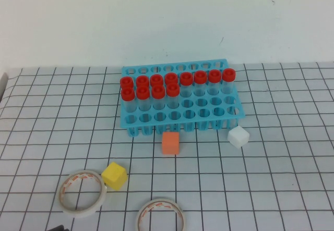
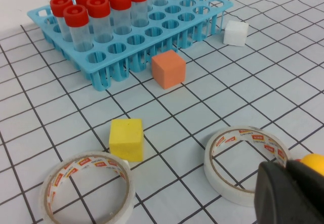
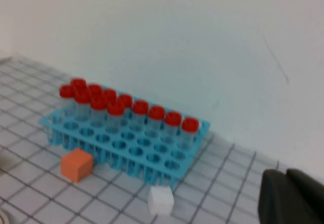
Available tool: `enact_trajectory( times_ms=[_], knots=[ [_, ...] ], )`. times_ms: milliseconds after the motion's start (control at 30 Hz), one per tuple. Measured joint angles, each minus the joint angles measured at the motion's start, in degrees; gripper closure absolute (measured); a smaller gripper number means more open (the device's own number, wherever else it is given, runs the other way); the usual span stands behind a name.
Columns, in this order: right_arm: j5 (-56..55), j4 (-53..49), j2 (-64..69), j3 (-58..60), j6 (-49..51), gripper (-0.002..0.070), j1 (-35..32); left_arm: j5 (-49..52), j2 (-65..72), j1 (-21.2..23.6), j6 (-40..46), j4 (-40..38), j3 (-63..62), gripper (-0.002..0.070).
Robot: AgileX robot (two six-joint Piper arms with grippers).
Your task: Place the test tubes
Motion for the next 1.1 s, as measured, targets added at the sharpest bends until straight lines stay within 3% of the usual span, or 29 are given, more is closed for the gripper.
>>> enact_trajectory(
  times_ms=[233, 367, 500, 633, 667, 767, 933, 1100],
  knots=[
    [5.8, 3.9, -0.6, 0.4, -1.6, 0.0678, 0.0, 0.0, 0.0, 0.0, 0.0, 0.0, 0.0, 0.0675],
    [8.3, 20.7, -3.9, 2.6, -15.1, 0.0678, -2.0, 0.0, 0.0, 0.0, 0.0, 0.0, 0.0, 0.0675],
    [7.7, 38.3, -8.6, 7.0, -33.7, 0.0678, -11.0, 0.0, 0.0, 0.0, 0.0, 0.0, 0.0, 0.0675],
    [3.1, 50.5, -11.7, 12.1, -49.1, 0.0678, -25.0, 0.0, 0.0, 0.0, -0.2, 0.0, 0.0, 0.0675],
    [2.2, 50.5, -12.9, 14.6, -50.0, 0.0678, -31.6, 0.0, 0.0, 0.0, -0.2, 0.0, 0.0, 0.0676],
    [2.1, 46.3, -14.8, 18.2, -43.9, 0.0678, -38.0, 0.0, 0.0, 0.0, -0.2, 0.0, 0.0, 0.0676],
    [3.8, 40.5, -19.6, 22.9, -32.1, 0.0678, -40.4, 0.0, 0.0, 0.0, -0.2, 0.0, 0.0, 0.0676],
    [6.2, 39.8, -23.4, 24.7, -30.1, 0.0678, -40.5, 0.0, 0.0, 0.0, -0.1, 0.0, 0.0, 0.0676]
  ],
)
